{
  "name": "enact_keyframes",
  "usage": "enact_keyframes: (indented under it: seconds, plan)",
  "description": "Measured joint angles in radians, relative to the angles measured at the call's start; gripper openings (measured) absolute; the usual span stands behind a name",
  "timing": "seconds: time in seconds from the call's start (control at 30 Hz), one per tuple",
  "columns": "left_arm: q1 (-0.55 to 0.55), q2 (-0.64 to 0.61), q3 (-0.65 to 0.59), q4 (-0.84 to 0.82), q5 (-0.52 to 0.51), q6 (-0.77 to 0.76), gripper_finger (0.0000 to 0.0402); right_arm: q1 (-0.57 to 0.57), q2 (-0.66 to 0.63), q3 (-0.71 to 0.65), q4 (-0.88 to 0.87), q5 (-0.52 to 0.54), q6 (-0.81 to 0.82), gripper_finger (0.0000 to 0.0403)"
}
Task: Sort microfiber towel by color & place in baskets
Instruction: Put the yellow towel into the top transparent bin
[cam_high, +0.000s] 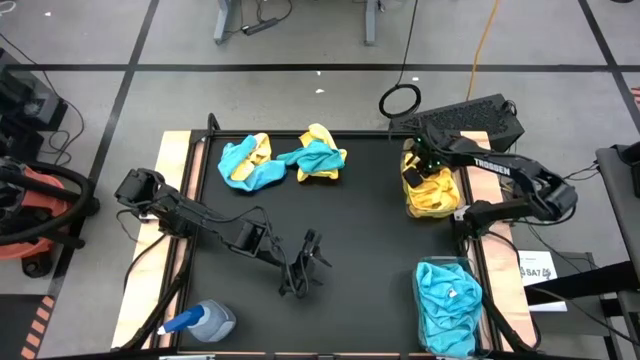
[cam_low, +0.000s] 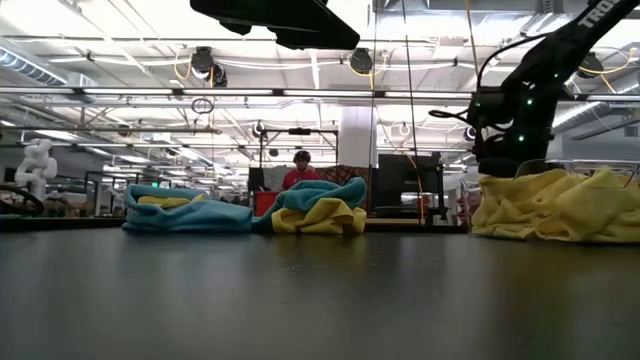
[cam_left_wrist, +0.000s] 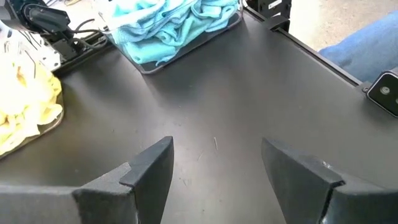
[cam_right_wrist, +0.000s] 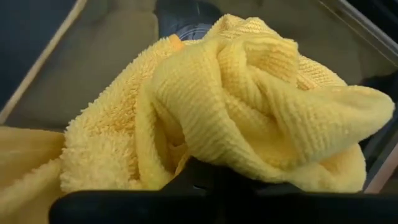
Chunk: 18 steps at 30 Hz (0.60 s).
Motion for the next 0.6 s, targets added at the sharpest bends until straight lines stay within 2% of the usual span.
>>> enact_keyframes:
  seconds: [0.37,0.6]
  plan:
    - [0.000,0.000,0.000,-0.001,-0.025,0.003,0.0249,0.002,-0.236,-0.006,-0.016,-0.119,-0.016,0.0083]
    - [0.017,0.000,0.000,-0.001,-0.035,0.002,0.0249,0.002,-0.397,-0.005,-0.012,-0.126,-0.016,0.0139]
